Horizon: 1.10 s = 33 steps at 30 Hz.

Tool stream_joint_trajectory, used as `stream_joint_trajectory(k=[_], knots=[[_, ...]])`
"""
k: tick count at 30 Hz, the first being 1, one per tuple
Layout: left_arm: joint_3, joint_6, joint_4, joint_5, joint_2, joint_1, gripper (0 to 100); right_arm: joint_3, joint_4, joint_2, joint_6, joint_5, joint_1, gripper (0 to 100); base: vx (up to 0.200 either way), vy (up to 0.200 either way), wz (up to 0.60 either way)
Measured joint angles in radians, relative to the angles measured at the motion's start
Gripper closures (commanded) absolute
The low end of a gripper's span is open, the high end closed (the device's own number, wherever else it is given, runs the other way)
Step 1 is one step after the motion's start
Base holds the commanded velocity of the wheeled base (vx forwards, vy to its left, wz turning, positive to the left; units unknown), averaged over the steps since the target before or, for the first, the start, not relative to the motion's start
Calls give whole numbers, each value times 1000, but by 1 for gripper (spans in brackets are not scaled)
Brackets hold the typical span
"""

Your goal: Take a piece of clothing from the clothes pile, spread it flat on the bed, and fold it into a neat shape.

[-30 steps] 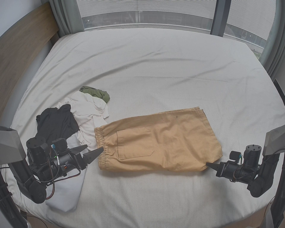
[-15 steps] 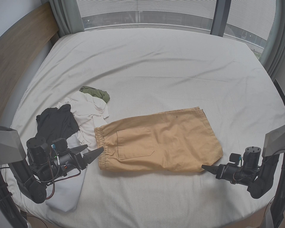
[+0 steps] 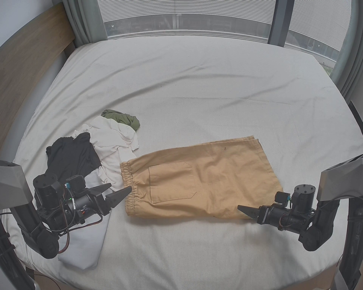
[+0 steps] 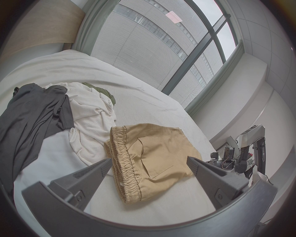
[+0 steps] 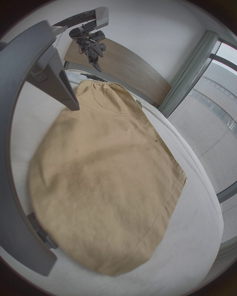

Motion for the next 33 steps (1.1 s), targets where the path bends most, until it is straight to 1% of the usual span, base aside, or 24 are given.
stream_joint_trajectory(k=[7,8,14,24,33], knots=[[-1,0,0,0,1,0,0,-95,0,38,0,-3,14,0,0,0,0],[-1,0,0,0,1,0,0,-100,1,41,0,-4,16,100,0,0,0],[-1,0,0,0,2,0,0,-110,2,62,-1,-43,19,100,0,0,0],[2,-1,0,0,3,0,0,-47,13,44,-7,-44,31,100,0,0,0],[3,-6,0,0,4,-1,0,82,5,-4,-64,-43,27,100,0,0,0]])
